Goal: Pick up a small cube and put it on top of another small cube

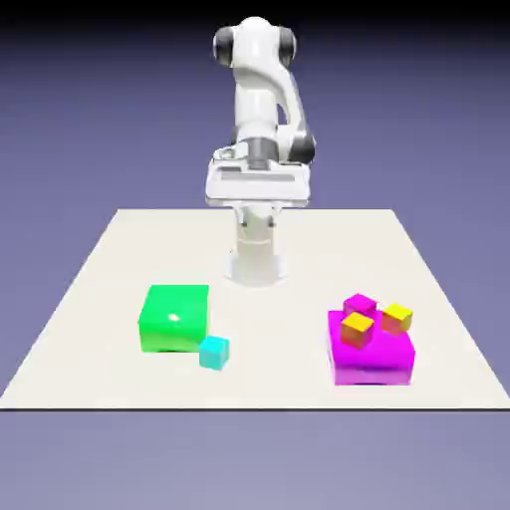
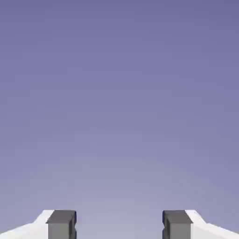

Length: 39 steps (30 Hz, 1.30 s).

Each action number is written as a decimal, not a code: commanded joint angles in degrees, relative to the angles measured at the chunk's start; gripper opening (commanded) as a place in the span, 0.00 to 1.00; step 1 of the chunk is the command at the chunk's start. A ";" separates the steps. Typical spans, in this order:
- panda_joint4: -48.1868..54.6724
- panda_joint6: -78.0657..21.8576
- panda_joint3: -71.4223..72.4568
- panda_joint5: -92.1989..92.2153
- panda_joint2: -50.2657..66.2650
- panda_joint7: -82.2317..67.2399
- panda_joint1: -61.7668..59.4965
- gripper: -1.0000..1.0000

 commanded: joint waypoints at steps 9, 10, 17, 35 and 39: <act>5.06 -10.40 -17.69 -10.70 18.69 -20.61 15.19 0.50; 5.62 -11.55 -19.65 -11.89 20.77 -22.90 16.88 0.50; 9.56 -19.64 -33.41 -20.21 35.30 -38.93 28.69 0.50; 11.68 -18.70 -37.04 -22.10 46.76 -47.05 31.06 0.00; 12.67 -25.12 -36.21 -24.74 39.77 -49.93 35.55 0.00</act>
